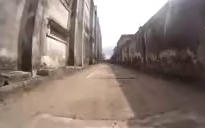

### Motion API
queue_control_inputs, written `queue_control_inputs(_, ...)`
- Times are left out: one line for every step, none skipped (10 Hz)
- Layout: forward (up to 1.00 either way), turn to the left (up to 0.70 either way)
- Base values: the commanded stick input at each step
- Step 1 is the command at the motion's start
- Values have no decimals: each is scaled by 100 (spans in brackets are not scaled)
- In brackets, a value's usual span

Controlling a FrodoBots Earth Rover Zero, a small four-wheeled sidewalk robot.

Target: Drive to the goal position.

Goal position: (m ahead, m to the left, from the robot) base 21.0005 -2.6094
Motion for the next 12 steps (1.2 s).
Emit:
queue_control_inputs(100, 0)
queue_control_inputs(100, 0)
queue_control_inputs(100, 0)
queue_control_inputs(100, 0)
queue_control_inputs(100, 0)
queue_control_inputs(100, 0)
queue_control_inputs(100, 0)
queue_control_inputs(100, -6)
queue_control_inputs(100, -20)
queue_control_inputs(100, -20)
queue_control_inputs(100, -5)
queue_control_inputs(100, 0)
